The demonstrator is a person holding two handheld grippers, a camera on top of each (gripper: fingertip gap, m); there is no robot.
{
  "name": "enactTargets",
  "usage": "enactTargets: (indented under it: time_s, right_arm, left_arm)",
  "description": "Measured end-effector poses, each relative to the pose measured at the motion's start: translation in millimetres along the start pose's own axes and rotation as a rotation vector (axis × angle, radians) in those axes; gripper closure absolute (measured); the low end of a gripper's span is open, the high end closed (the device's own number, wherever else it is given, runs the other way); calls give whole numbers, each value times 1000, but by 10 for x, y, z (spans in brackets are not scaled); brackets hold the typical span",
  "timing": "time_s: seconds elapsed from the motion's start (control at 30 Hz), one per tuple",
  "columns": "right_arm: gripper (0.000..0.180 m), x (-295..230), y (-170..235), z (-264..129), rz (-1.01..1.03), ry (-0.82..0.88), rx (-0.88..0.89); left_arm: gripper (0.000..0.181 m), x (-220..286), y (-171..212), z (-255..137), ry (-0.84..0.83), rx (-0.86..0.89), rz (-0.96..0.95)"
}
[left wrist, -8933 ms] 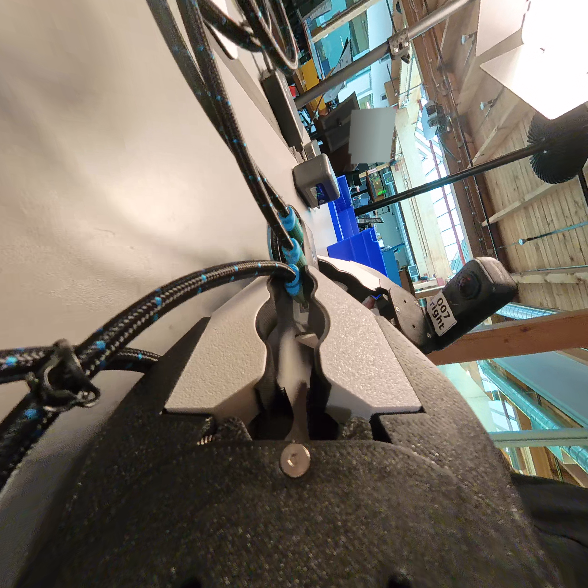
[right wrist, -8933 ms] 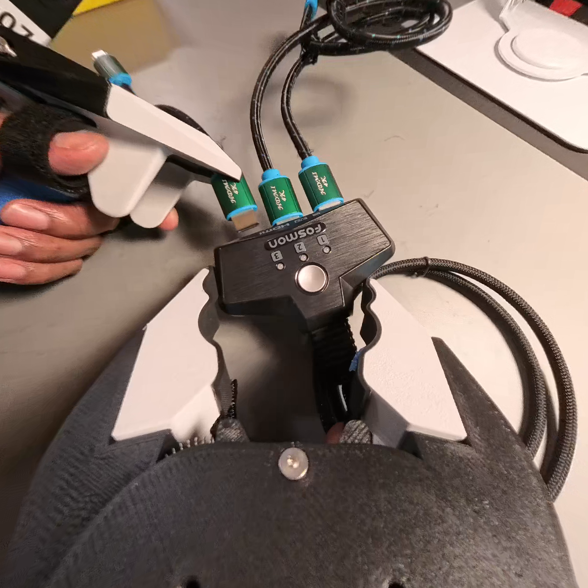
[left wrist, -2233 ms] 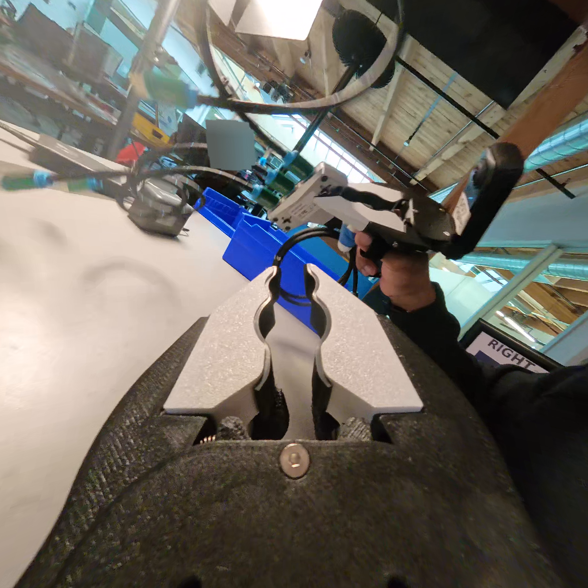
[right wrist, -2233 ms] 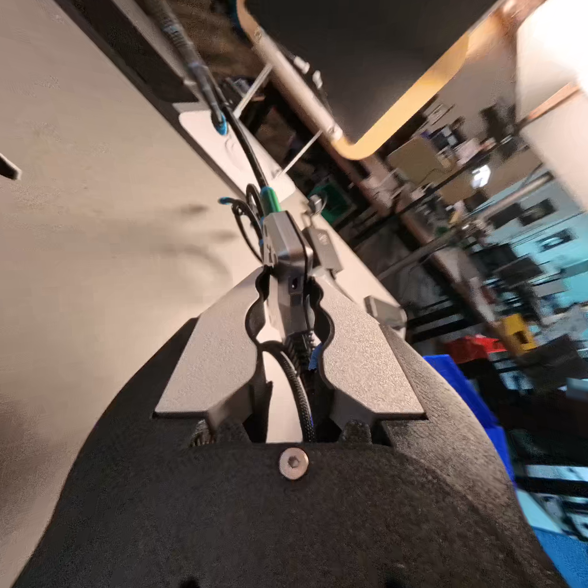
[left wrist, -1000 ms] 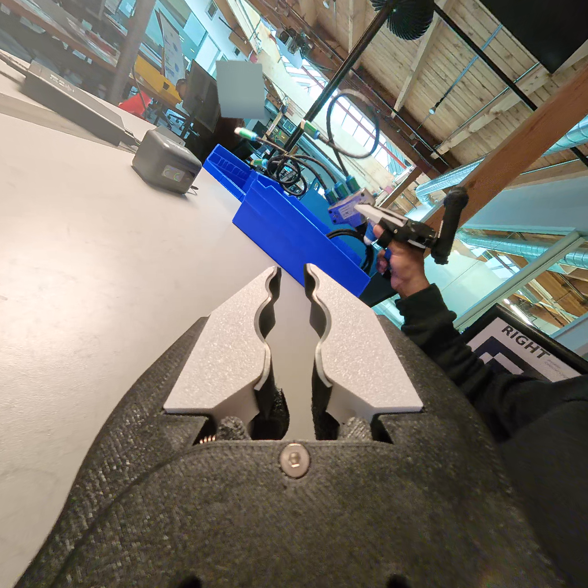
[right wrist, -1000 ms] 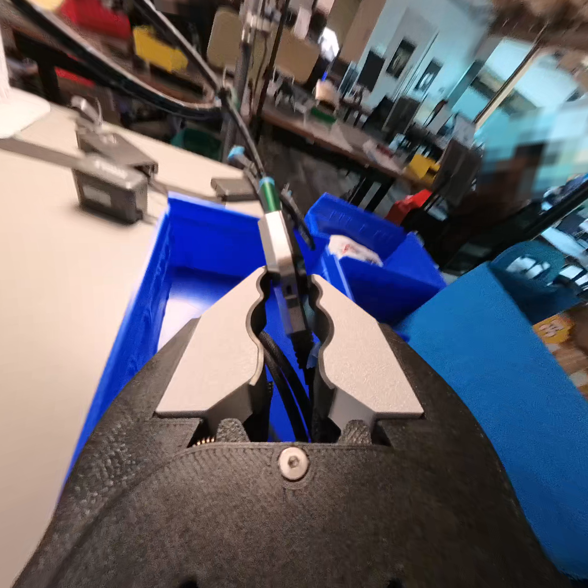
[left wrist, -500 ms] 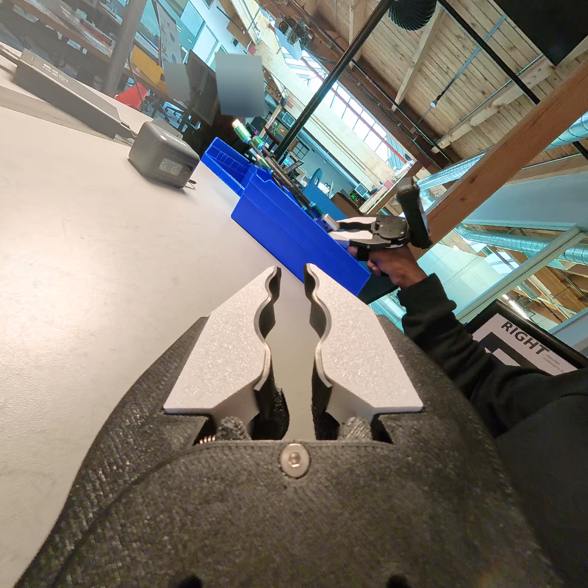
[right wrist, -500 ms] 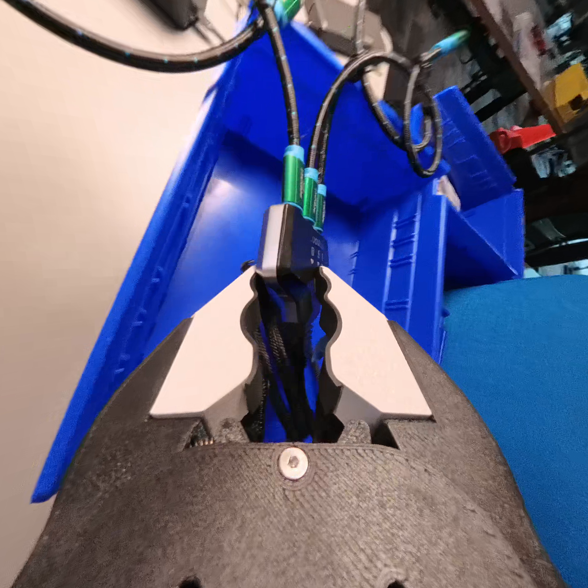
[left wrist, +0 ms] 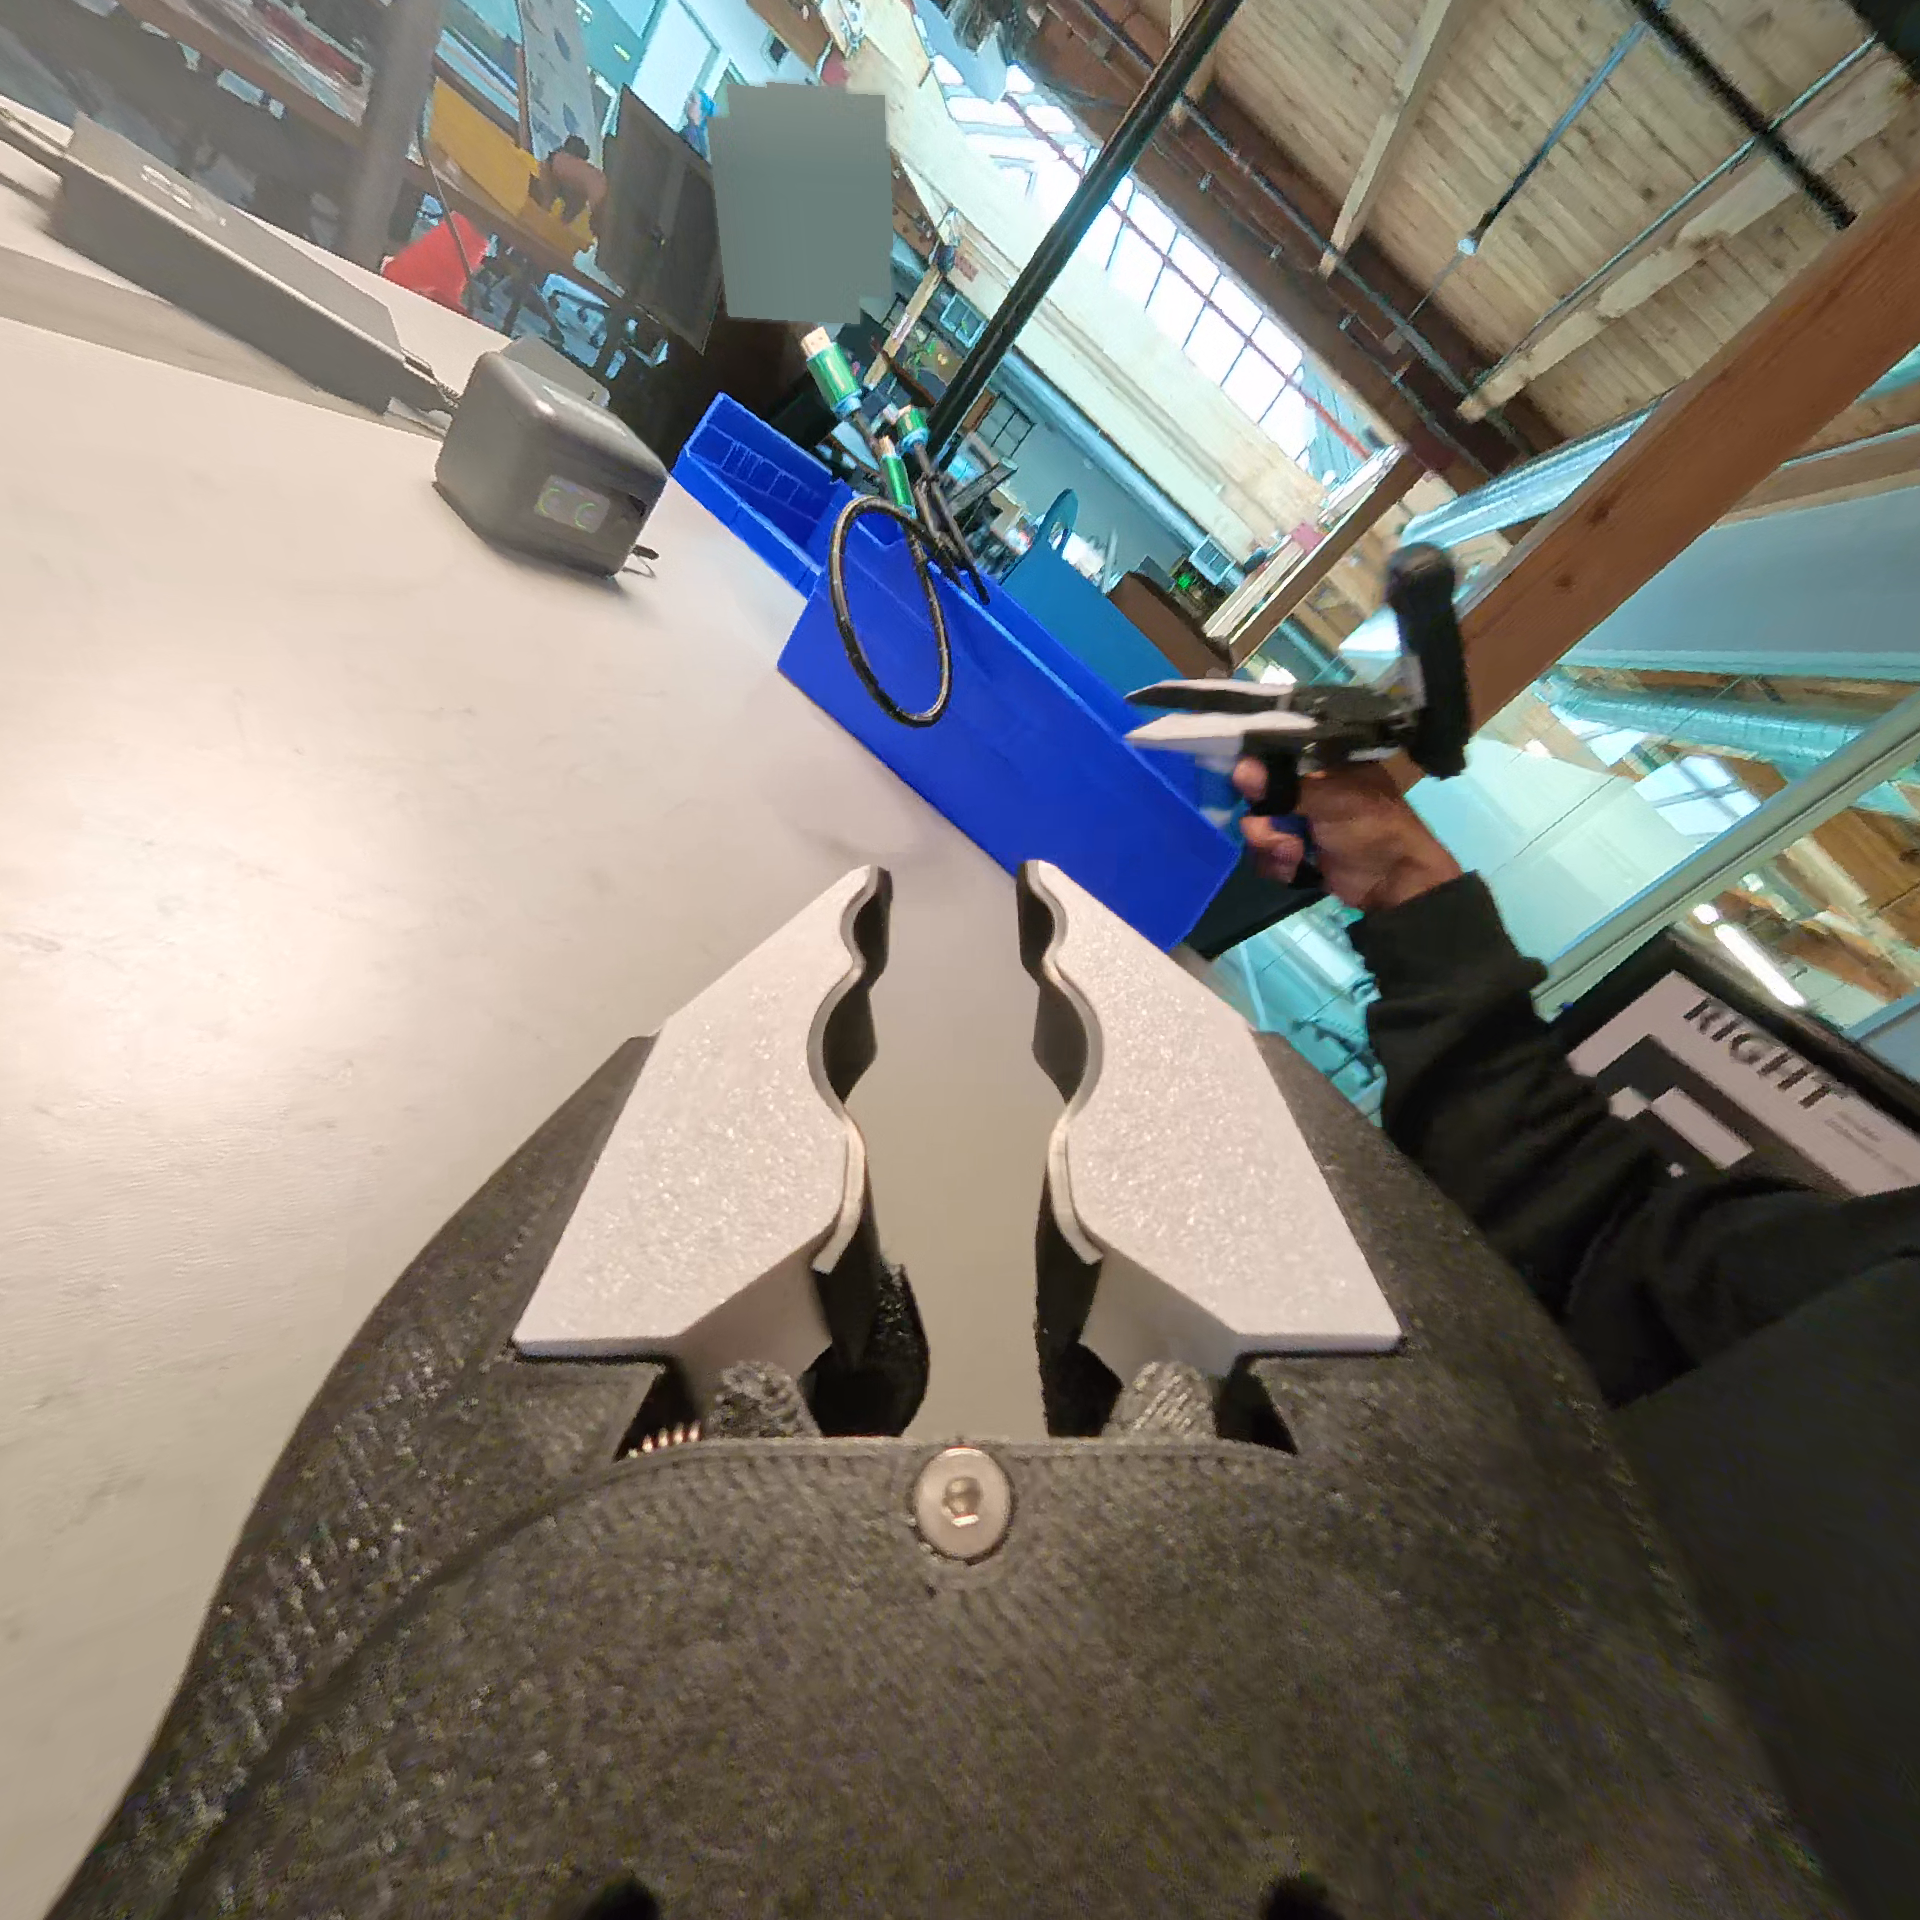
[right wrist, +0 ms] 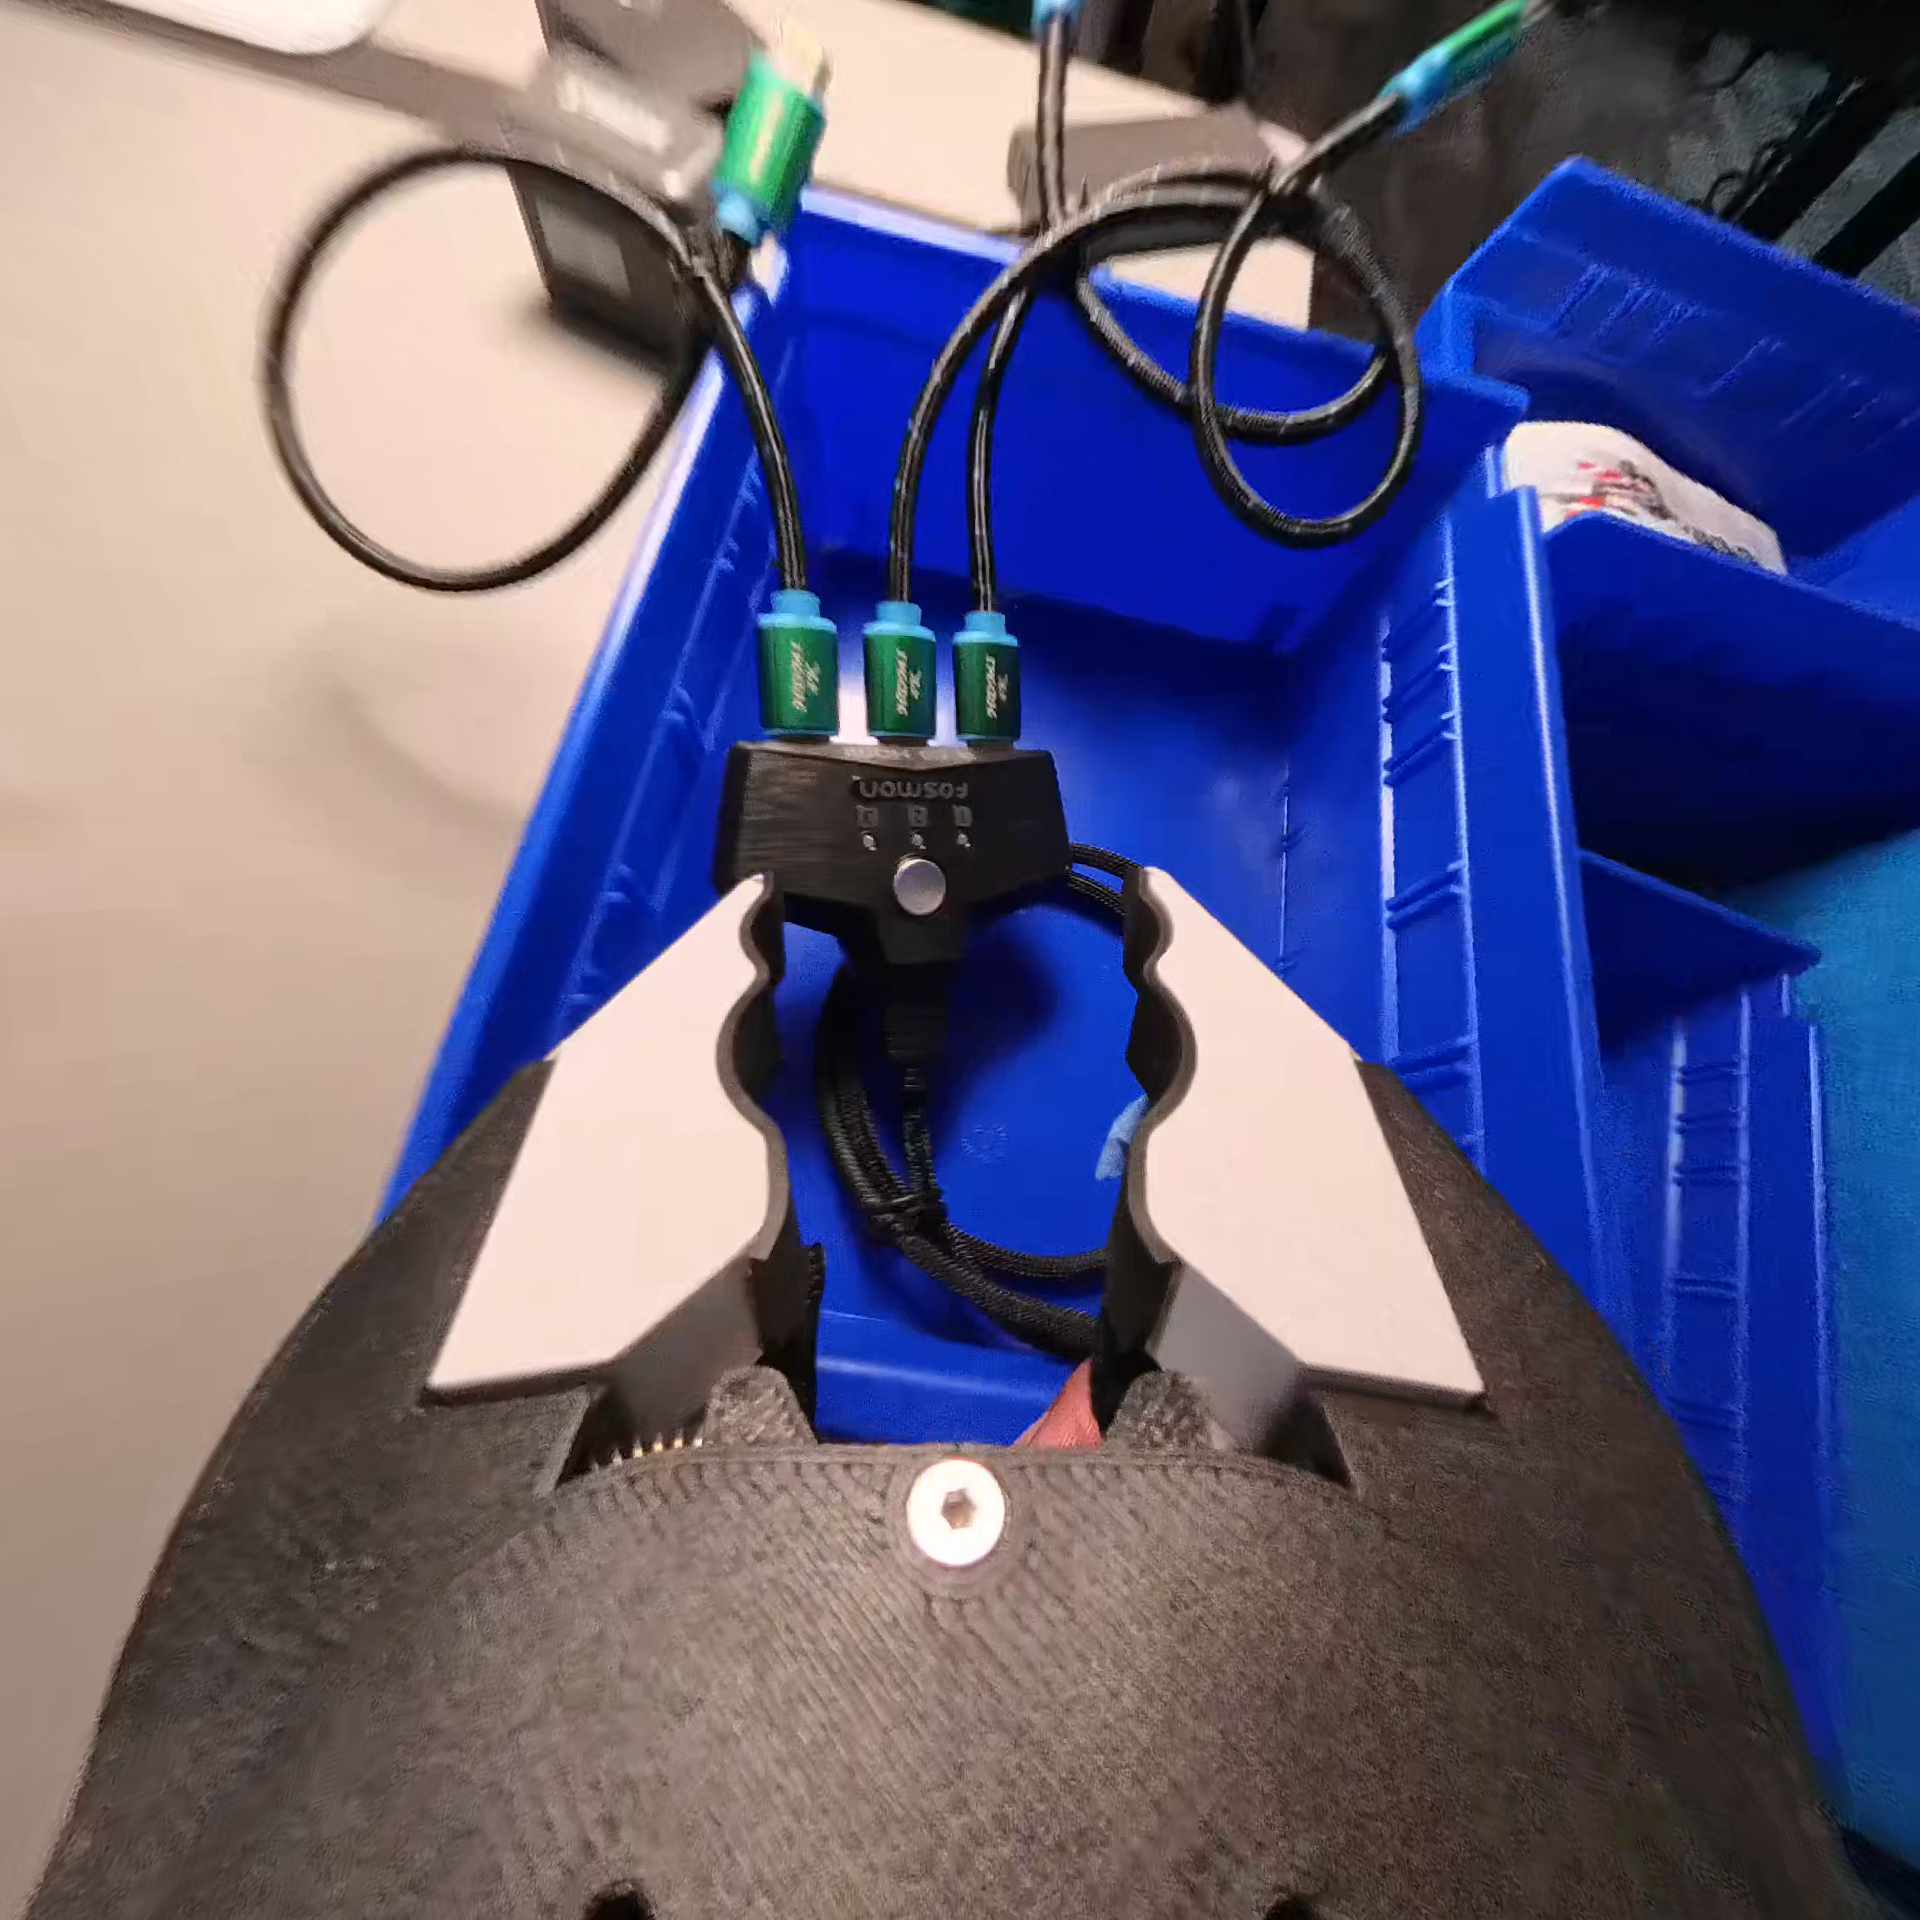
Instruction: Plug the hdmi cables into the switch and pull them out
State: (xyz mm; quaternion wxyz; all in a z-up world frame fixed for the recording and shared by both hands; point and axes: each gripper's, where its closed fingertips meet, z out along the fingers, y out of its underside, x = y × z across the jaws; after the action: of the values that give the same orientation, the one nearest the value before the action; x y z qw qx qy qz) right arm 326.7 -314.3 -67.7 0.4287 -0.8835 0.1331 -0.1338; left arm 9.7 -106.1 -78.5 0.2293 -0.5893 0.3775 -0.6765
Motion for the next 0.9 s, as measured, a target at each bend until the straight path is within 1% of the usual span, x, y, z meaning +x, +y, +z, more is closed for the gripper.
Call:
enactTargets:
  time_s: [0.07, 0.17, 0.23, 0.27, 0.3, 0.37, 0.4, 0.47, 0.53, 0.6, 0.63, 0.7, 0.73, 0.77, 0.8, 0.83, 0.87, 0.9]
  right_arm:
    - [108, -167, -18, -139, 50, -49, 64]
    - [93, -539, 56, -265, 102, -132, 125]
    - [85, -718, 159, -285, 116, -142, 135]
    - [81, -779, 210, -285, 114, -137, 134]
    - [79, -816, 256, -282, 110, -126, 132]
    - [75, -819, 320, -268, 95, -87, 127]
    - [75, -793, 350, -254, 83, -59, 117]
    - [71, -726, 398, -212, 55, -1, 92]
    - [68, -703, 408, -157, 36, 28, 80]
    - [69, -732, 407, -79, 23, 27, 69]
    - [70, -740, 403, -35, 15, 32, 63]
    - [78, -724, 394, 54, -3, 56, 50]
    - [85, -698, 384, 94, -7, 71, 48]
    - [101, -666, 369, 128, -5, 86, 52]
    - [120, -662, 343, 155, -5, 82, 65]
    - [132, -692, 315, 171, -6, 59, 83]
    - [155, -705, 309, 183, -6, 53, 89]
    - [168, -686, 322, 185, -20, 78, 90]
  left_arm:
    - [147, -61, 45, -45, -56, -41, 57]
    - [115, -242, 112, -235, -213, -122, 166]
    - [91, -409, 108, -499, -364, -148, 235]
    - [83, -471, 65, -673, -437, -127, 263]
    - [81, -532, -5, -886, -524, -86, 285]
    - [99, -558, -114, -1358, -666, -18, 345]
    - [103, -554, -178, -1629, -755, 12, 388]
    - [104, -490, -378, -2279, -994, 85, 504]
    - [102, -342, -623, -3016, -1275, 156, 616]
    - [99, -219, -783, -3681, -1503, 205, 649]
    - [96, -243, -795, -3916, -1563, 193, 628]
    - [91, -464, -707, -4241, -1625, 113, 508]
    - [92, -604, -642, -4320, -1621, 64, 449]
    - [96, -735, -584, -4377, -1614, 22, 404]
    - [103, -847, -545, -4440, -1621, -5, 373]
    - [112, -920, -533, -4483, -1627, -22, 369]
    - [130, -961, -530, -4523, -1633, -30, 374]
    - [148, -973, -538, -4547, -1629, -21, 380]
